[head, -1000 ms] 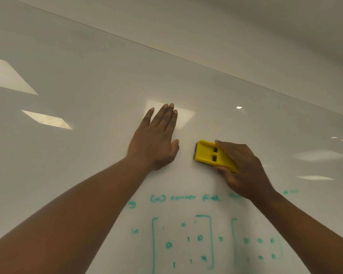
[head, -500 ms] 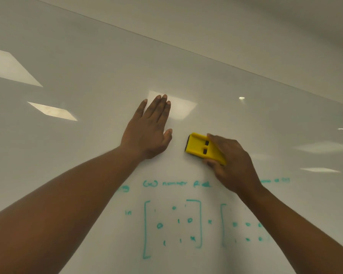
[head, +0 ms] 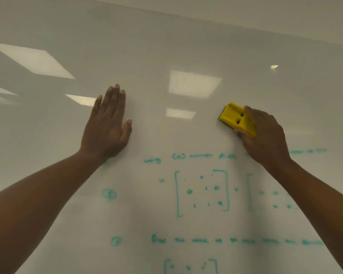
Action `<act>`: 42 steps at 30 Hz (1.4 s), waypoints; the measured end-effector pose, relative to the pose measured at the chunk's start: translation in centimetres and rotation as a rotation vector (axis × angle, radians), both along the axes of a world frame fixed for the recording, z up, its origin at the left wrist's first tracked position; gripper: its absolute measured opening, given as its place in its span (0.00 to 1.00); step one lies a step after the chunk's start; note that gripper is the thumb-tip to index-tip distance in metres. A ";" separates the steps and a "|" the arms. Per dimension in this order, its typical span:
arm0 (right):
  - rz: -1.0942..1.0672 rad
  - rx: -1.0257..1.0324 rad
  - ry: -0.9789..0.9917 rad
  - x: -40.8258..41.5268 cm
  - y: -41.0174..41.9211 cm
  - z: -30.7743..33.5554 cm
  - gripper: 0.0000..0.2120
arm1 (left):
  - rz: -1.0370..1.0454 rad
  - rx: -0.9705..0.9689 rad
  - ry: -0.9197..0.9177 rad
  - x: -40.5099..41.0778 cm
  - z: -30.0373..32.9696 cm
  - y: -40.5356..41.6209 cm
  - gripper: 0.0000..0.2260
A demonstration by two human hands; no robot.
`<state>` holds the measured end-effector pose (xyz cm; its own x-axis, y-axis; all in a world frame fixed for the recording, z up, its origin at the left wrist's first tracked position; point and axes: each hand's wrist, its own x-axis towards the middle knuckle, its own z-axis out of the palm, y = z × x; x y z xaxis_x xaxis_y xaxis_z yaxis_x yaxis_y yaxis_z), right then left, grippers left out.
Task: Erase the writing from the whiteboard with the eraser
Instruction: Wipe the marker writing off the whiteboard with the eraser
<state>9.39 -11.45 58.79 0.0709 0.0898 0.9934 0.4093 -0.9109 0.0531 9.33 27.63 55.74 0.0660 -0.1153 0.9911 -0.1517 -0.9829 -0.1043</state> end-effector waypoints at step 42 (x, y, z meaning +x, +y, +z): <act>0.146 -0.057 -0.030 -1.9 27.2 -14.7 0.26 | -0.071 -0.084 0.018 1.5 -7.1 9.3 0.29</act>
